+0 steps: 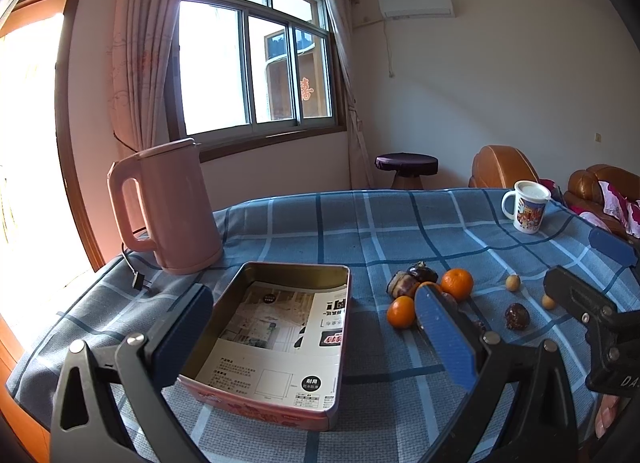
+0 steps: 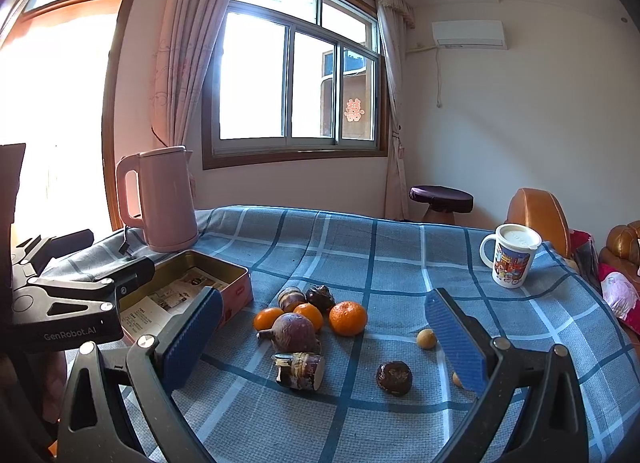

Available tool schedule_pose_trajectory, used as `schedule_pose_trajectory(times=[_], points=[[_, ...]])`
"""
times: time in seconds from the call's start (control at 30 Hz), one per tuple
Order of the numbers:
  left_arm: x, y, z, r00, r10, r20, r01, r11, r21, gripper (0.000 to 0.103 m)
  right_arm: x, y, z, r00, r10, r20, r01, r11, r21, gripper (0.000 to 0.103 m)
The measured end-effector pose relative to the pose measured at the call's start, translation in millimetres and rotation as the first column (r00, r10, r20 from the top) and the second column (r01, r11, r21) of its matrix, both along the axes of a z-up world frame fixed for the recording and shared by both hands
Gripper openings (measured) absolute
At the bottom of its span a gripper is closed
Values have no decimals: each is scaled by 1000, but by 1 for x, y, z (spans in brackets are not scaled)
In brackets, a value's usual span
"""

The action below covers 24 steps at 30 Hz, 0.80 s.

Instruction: Organize fruits

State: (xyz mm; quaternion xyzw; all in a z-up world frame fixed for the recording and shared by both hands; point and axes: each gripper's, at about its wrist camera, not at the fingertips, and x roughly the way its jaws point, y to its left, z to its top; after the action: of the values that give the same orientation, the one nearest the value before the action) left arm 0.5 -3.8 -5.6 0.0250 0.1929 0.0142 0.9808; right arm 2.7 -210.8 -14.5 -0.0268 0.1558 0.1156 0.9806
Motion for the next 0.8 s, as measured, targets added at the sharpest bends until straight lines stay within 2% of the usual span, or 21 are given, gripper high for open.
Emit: schedule_pose_trajectory(times=[0.8], points=[[0,-2,-5,1000,-3,-11,3,1000,9,103,1,0,-7,1000,9,-16,-9,1000,11,102]])
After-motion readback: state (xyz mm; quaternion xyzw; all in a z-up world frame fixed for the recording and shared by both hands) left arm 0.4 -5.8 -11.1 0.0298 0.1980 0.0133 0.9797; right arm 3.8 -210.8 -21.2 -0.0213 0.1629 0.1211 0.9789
